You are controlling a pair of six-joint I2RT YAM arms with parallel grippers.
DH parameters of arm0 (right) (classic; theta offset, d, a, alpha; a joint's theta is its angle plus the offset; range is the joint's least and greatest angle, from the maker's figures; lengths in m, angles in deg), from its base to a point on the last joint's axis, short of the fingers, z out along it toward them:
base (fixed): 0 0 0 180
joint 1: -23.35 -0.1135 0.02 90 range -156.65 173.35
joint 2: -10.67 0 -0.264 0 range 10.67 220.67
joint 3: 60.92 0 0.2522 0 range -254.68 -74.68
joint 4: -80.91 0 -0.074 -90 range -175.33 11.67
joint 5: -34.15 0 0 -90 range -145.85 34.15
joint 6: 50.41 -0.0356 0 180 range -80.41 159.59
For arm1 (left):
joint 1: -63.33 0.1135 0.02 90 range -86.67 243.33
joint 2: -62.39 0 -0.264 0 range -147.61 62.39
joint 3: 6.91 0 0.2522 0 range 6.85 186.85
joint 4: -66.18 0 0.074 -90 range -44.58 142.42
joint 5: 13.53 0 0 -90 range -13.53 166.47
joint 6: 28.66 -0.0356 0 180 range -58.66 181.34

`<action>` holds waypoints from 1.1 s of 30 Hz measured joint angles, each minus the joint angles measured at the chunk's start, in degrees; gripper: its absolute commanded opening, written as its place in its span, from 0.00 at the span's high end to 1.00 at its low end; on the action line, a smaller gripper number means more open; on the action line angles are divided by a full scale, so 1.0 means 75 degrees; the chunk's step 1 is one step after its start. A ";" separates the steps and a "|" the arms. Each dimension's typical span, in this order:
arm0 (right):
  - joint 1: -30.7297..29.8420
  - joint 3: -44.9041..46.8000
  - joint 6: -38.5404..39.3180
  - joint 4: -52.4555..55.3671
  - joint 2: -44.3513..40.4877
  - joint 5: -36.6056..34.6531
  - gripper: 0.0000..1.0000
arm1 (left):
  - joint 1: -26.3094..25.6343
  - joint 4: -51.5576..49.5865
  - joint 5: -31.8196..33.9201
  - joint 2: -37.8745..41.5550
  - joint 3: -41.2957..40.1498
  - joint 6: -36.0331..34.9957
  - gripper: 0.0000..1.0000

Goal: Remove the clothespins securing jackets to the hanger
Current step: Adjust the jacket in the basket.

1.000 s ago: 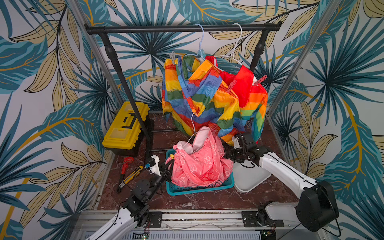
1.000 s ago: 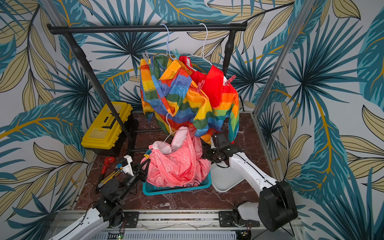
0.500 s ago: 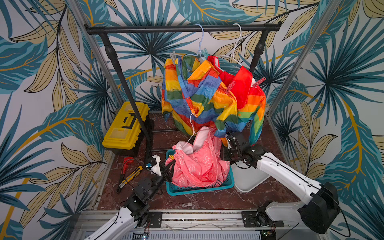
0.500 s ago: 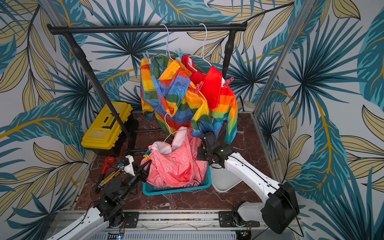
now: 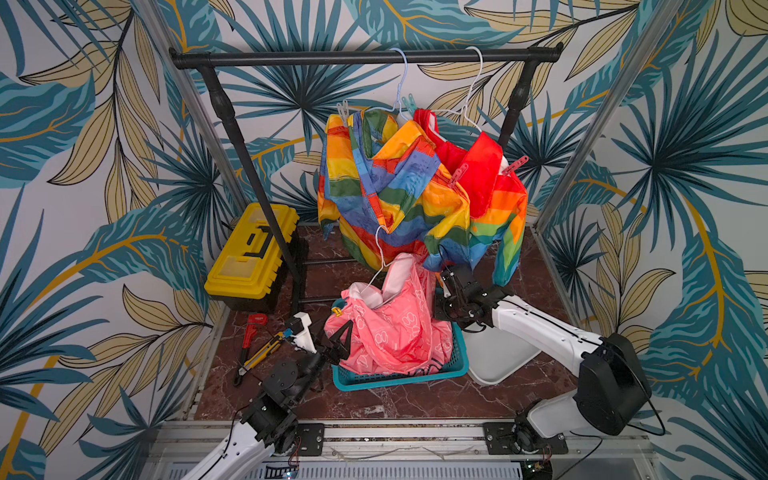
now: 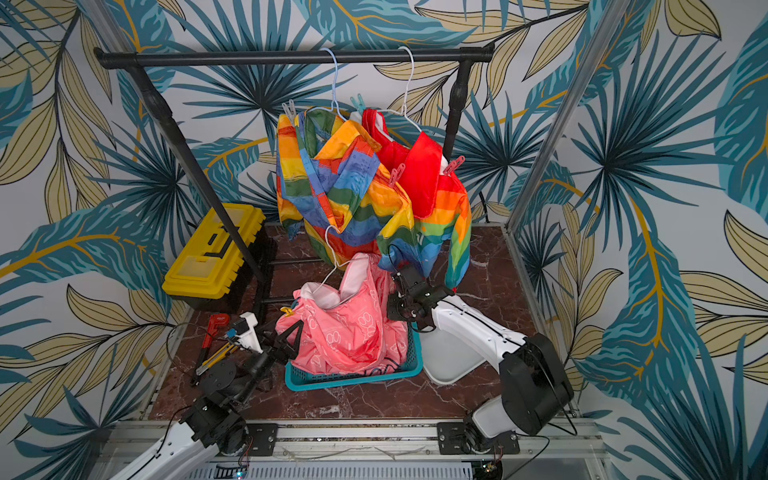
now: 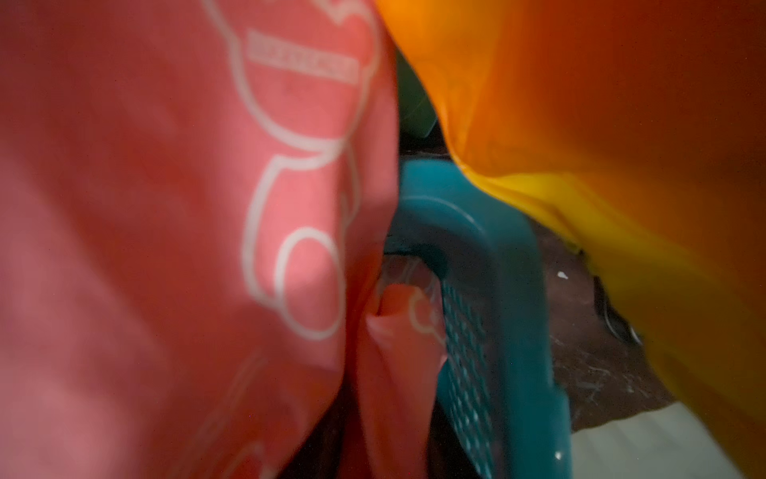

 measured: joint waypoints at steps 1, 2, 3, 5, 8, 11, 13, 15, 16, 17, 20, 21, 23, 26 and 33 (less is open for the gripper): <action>0.0096 0.0000 -0.0023 -0.0055 0.0096 0.0052 0.72 | 0.0000 -0.0216 0.0105 0.0233 0.0000 0.0082 0.01; 0.0160 0.0000 -0.0044 -0.0105 0.0169 0.0096 0.73 | 0.0000 -0.0396 0.0201 0.0417 0.0000 0.0125 0.01; 0.0233 -0.0003 -0.0058 -0.0146 0.0262 0.0149 0.73 | 0.0000 -0.0647 0.0332 0.0647 0.0015 0.0198 0.01; 0.0277 -0.0047 -0.0087 -0.0230 0.0420 0.0245 0.74 | 0.0000 -0.1163 0.0565 0.1055 0.0099 0.0251 0.01; 0.0277 -0.0090 -0.0117 -0.0335 0.0615 0.0350 0.74 | 0.0000 -0.1827 0.0787 0.1457 0.0507 0.0119 0.01; 0.0277 -0.0090 -0.0143 -0.0385 0.0650 0.0411 0.74 | 0.0000 -0.2113 0.0772 0.1326 0.1332 -0.0239 0.01; 0.0283 -0.0090 -0.0143 -0.0399 0.0650 0.0440 0.73 | 0.0000 -0.2130 0.0557 0.0737 0.2034 -0.0469 0.01; 0.0283 -0.0090 -0.0143 -0.0405 0.0650 0.0463 0.72 | 0.0000 -0.2183 0.0143 -0.0356 0.2914 -0.0691 0.00; 0.0283 -0.0090 -0.0140 -0.0405 0.0650 0.0466 0.71 | 0.0000 -0.2200 -0.0119 -0.0950 0.3340 -0.0793 0.01; 0.0291 -0.0090 -0.0140 -0.0411 0.0650 0.0475 0.71 | 0.0000 -0.2215 -0.0405 -0.1606 0.3786 -0.0889 0.03; 0.0291 -0.0087 -0.0140 -0.0440 0.0647 0.0495 0.69 | 0.0000 -0.2291 -0.1058 -0.3314 0.4849 -0.1186 0.09; 0.0289 -0.0087 -0.0137 -0.0443 0.0632 0.0498 0.69 | 0.0000 -0.2358 -0.1259 -0.3882 0.5254 -0.1335 0.12; 0.0291 -0.0087 -0.0134 -0.0440 0.0571 0.0501 0.68 | 0.0000 -0.2436 -0.1478 -0.4782 0.5910 -0.1565 0.18; 0.0306 -0.0079 -0.0093 -0.0446 0.0434 0.0525 0.67 | 0.0102 -0.2626 -0.1801 -0.5861 0.6697 -0.1897 0.25; 0.0312 0.0131 0.0012 -0.0495 -0.0058 0.0597 0.65 | 0.1212 -0.2923 -0.2929 -0.7612 0.8142 -0.1888 0.45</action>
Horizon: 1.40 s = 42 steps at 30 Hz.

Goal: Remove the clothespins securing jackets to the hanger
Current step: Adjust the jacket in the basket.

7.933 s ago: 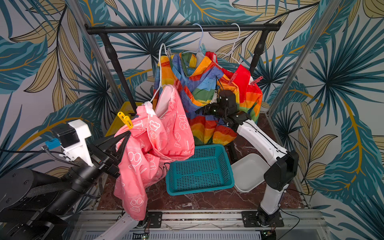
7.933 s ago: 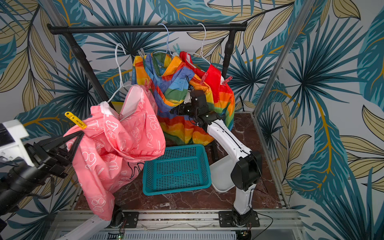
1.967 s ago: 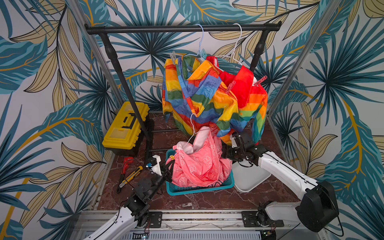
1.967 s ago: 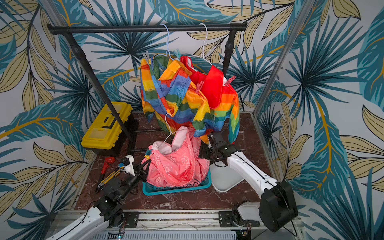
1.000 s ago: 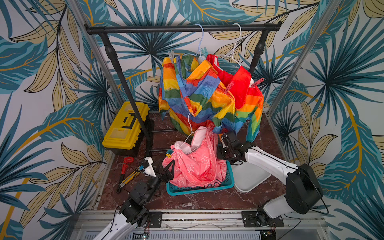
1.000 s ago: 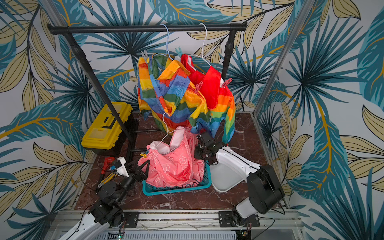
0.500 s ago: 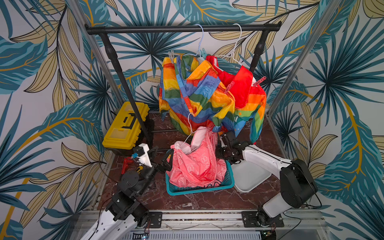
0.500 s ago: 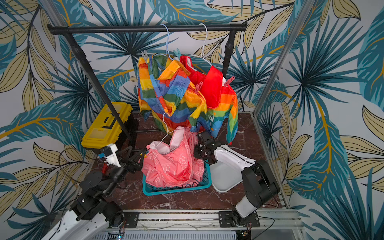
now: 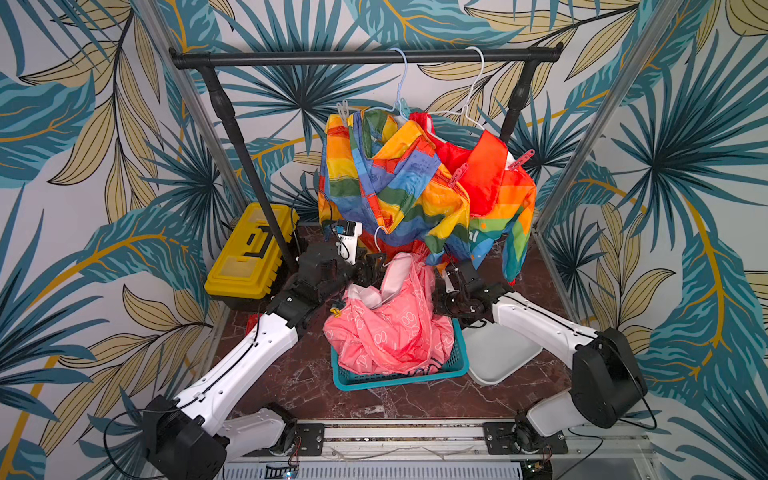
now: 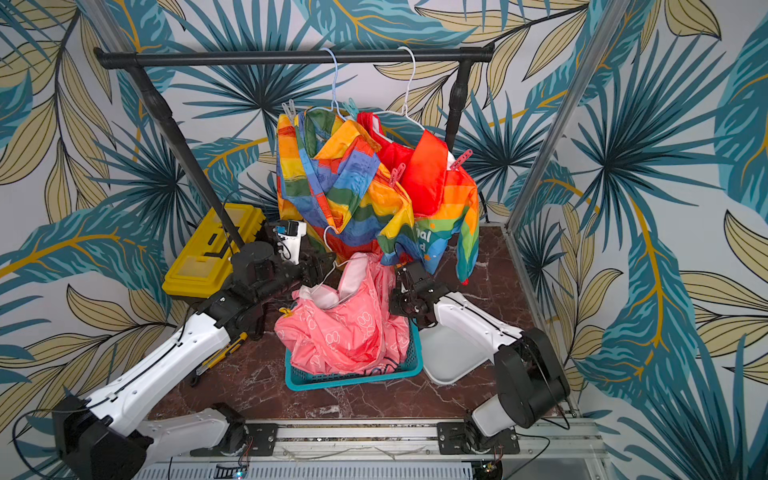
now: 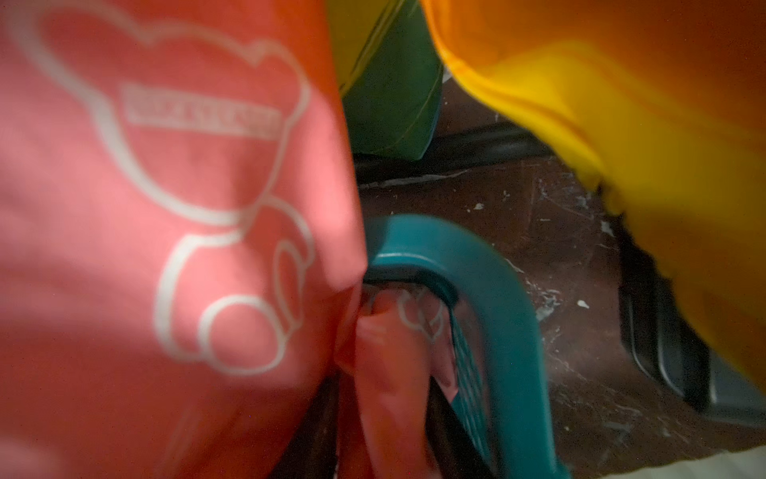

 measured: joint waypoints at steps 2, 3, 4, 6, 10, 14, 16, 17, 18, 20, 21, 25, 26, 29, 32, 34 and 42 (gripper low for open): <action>0.0000 0.0047 0.0023 -0.0015 -0.0087 0.0038 0.64 | 0.0076 -0.0064 -0.0198 -0.0321 0.0236 -0.0035 0.55; 0.0000 0.0058 0.0026 -0.0017 -0.0111 0.0052 0.62 | 0.0085 -0.0087 -0.0329 -0.0493 0.0367 -0.0076 0.62; 0.0000 0.0067 0.0035 -0.0020 -0.0122 0.0067 0.61 | 0.0096 -0.0108 -0.0431 -0.0629 0.0469 -0.0105 0.68; 0.0000 0.0076 0.0079 -0.0017 -0.0134 0.0067 0.58 | 0.0111 -0.0122 -0.0635 -0.0842 0.0621 -0.0117 0.83; 0.0006 0.0108 0.0192 -0.0012 -0.0227 0.0032 0.35 | 0.0128 -0.0175 -0.0903 -0.0927 0.0694 -0.0184 1.00; 0.0006 0.0102 0.0268 0.0085 -0.0554 -0.0026 0.23 | 0.0181 -0.0274 -0.1043 -0.0772 0.0688 -0.0131 1.00; 0.0003 0.0032 0.0326 0.0280 -0.0740 -0.0146 0.20 | 0.0192 -0.0326 -0.1087 -0.0609 0.0682 -0.0134 1.00; -0.0006 -0.0006 0.0382 0.0393 -0.0866 -0.0210 0.18 | 0.0192 -0.0350 -0.1131 -0.0501 0.0682 -0.0137 1.00; -0.0009 -0.0032 0.0428 0.0475 -0.1003 -0.0294 0.18 | 0.0192 -0.0364 -0.1169 -0.0388 0.0682 -0.0140 1.00; -0.0026 -0.0090 0.0522 0.0638 -0.1355 -0.0405 0.17 | 0.0192 -0.0417 -0.1192 -0.0119 0.0682 -0.0140 1.00; -0.0035 -0.0140 0.0557 0.0714 -0.1475 -0.0440 0.17 | 0.0192 -0.0428 -0.1189 0.0000 0.0685 -0.0137 1.00; -0.0052 -0.0379 0.0638 0.0851 -0.1792 -0.0501 0.17 | 0.0192 -0.0452 -0.1192 0.0431 0.0752 -0.0187 1.00; -0.0052 -0.0393 0.0656 0.0868 -0.1853 -0.0507 0.16 | 0.0192 -0.0458 -0.1192 0.0522 0.0764 -0.0207 1.00; -0.0052 -0.0484 0.0685 0.1107 -0.2025 -0.0539 0.13 | 0.0192 -0.0554 -0.1259 0.0799 0.0766 -0.0329 1.00; -0.0035 -0.0603 0.0731 0.1288 -0.2273 -0.0539 0.10 | 0.0192 -0.0650 -0.1463 0.1154 0.0697 -0.0460 1.00; 0.0067 -0.0688 0.0764 0.1376 -0.2442 -0.0370 0.10 | 0.0192 -0.0673 -0.1614 0.1434 0.0595 -0.0536 1.00; 0.1224 -0.1029 0.0819 0.1507 -0.2739 0.0711 0.25 | 0.0000 -0.0629 -0.2381 0.1958 0.0134 -0.1017 1.00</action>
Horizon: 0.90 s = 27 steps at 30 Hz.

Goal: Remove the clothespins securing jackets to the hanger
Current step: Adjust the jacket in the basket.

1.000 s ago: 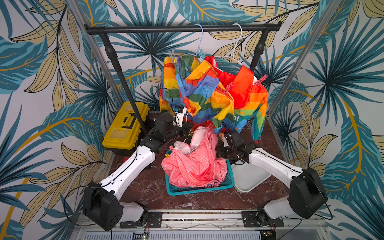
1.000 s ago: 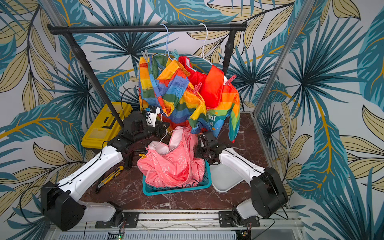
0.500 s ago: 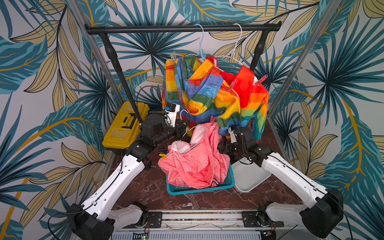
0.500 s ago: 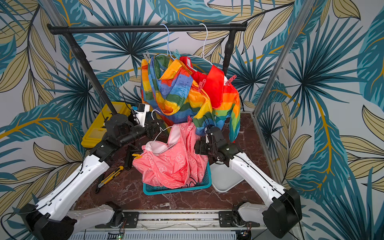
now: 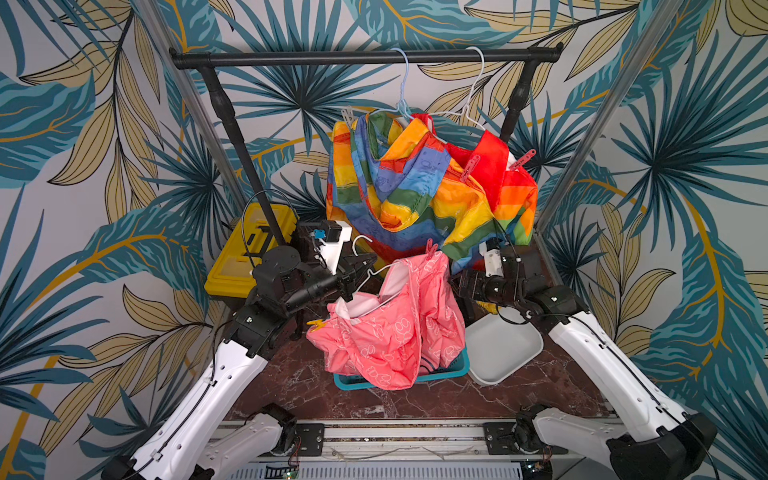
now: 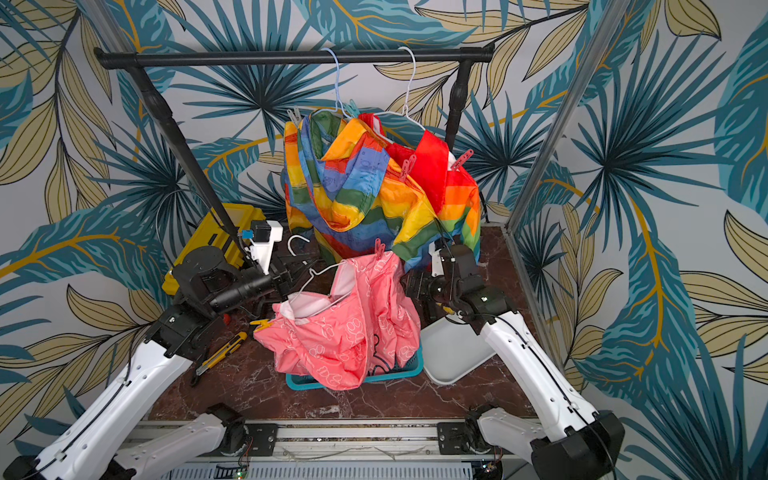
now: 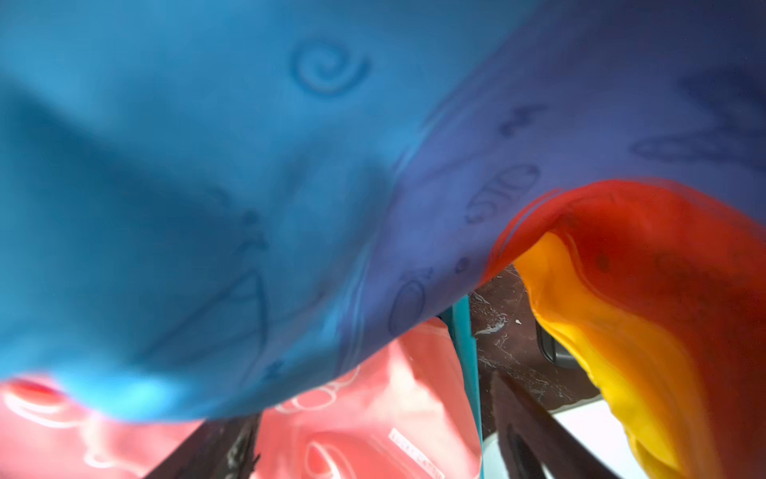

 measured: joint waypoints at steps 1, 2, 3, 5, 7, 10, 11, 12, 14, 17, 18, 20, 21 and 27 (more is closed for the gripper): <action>0.0143 -0.0038 0.0003 0.0009 -0.0003 0.0149 0.29 | -0.0117 0.0026 0.0064 -0.0006 -0.0067 -0.0152 1.00; 0.0268 -0.0082 -0.0003 0.0000 0.0015 0.0277 0.33 | -0.0306 0.0041 0.0172 -0.0035 -0.0119 -0.0341 1.00; 0.0361 -0.0105 0.0023 -0.0015 0.0047 0.0364 0.36 | -0.0519 0.0079 0.0291 -0.0087 -0.0154 -0.0548 1.00; 0.0542 -0.0184 -0.0020 -0.0079 0.0201 0.0635 0.49 | -0.0892 0.0224 0.0507 -0.0251 -0.0195 -0.0927 1.00; 0.0638 -0.0233 -0.0044 -0.0175 0.0437 0.0921 0.50 | -0.1078 0.0493 0.0688 -0.0414 -0.0251 -0.1256 1.00; 0.0682 -0.0224 -0.0055 -0.0216 0.0740 0.1236 0.49 | -0.1099 0.0901 0.0950 -0.0656 -0.0312 -0.1807 1.00; 0.0682 -0.0201 -0.0058 -0.0219 0.0778 0.1282 0.49 | -0.1099 0.1040 0.0994 -0.0746 -0.0321 -0.2025 1.00; 0.0682 -0.0166 -0.0058 -0.0224 0.0790 0.1317 0.49 | -0.1099 0.1125 0.0994 -0.0822 -0.0323 -0.2177 1.00; 0.0699 -0.0044 -0.0055 -0.0271 0.0769 0.1399 0.47 | -0.1099 0.1399 0.1000 -0.1008 -0.0353 -0.2489 1.00; 0.0772 0.0117 -0.0058 -0.0382 0.0761 0.1416 0.46 | -0.1122 0.1798 0.1029 -0.1373 -0.0385 -0.2871 1.00; 0.0804 0.0143 -0.0061 -0.0425 0.0778 0.1428 0.45 | -0.1134 0.1883 0.1023 -0.1486 -0.0385 -0.2970 1.00; 0.0933 0.0154 -0.0128 -0.0621 0.0874 0.1565 0.44 | -0.1204 0.2031 0.0985 -0.1737 -0.0385 -0.3212 1.00; 0.0994 0.0154 -0.0157 -0.0746 0.0950 0.1635 0.44 | -0.1236 0.2063 0.0973 -0.1804 -0.0396 -0.3308 1.00; 0.1230 -0.0099 -0.0370 -0.1323 0.1993 0.1964 0.44 | -0.1961 0.2640 0.1279 -0.1594 -0.1294 -0.3984 1.00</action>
